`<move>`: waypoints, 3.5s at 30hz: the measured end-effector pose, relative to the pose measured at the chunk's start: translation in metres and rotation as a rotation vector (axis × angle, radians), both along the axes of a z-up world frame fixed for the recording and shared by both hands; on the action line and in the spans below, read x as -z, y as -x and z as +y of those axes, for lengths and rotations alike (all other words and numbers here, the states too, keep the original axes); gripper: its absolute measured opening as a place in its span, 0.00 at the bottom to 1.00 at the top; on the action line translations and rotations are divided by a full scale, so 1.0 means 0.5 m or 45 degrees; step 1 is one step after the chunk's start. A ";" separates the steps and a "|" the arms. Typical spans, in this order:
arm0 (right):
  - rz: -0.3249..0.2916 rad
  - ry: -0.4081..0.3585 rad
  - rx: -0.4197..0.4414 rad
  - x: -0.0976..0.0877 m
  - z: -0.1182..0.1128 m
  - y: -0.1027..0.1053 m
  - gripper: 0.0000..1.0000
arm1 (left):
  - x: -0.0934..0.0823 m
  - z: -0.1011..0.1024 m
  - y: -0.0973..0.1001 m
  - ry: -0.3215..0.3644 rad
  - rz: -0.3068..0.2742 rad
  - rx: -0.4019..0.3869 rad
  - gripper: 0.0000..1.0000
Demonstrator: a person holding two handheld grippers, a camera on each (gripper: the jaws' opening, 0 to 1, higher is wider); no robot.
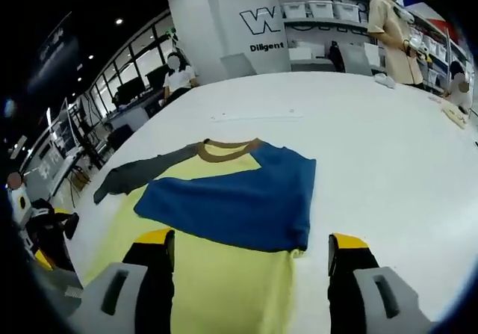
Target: Fold the garment on the visible template until the final outline fits inside the template.
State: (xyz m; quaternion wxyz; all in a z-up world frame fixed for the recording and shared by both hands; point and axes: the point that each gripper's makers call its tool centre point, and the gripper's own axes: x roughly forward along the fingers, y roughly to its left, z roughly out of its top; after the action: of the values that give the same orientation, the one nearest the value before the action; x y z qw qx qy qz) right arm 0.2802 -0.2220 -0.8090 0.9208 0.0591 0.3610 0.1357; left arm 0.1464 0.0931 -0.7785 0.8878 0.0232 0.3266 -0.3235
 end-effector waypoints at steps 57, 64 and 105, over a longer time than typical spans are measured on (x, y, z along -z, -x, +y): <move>-0.139 0.088 -0.415 -0.105 0.102 0.252 0.99 | 0.081 0.304 -0.223 -0.013 0.063 -0.604 0.87; -0.142 0.088 -0.413 -0.104 0.100 0.251 0.99 | 0.089 0.337 -0.253 0.012 0.064 -0.662 0.79; -0.185 0.088 -0.348 -0.126 0.079 0.253 0.99 | 0.154 0.416 -0.266 -0.198 0.110 -0.816 0.12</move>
State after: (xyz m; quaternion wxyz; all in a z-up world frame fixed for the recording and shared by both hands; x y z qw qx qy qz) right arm 0.1540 -0.1825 -0.7462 0.9189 -0.0322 0.3024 0.2513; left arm 0.2794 0.3013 -0.8552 0.9253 -0.0268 0.3783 -0.0028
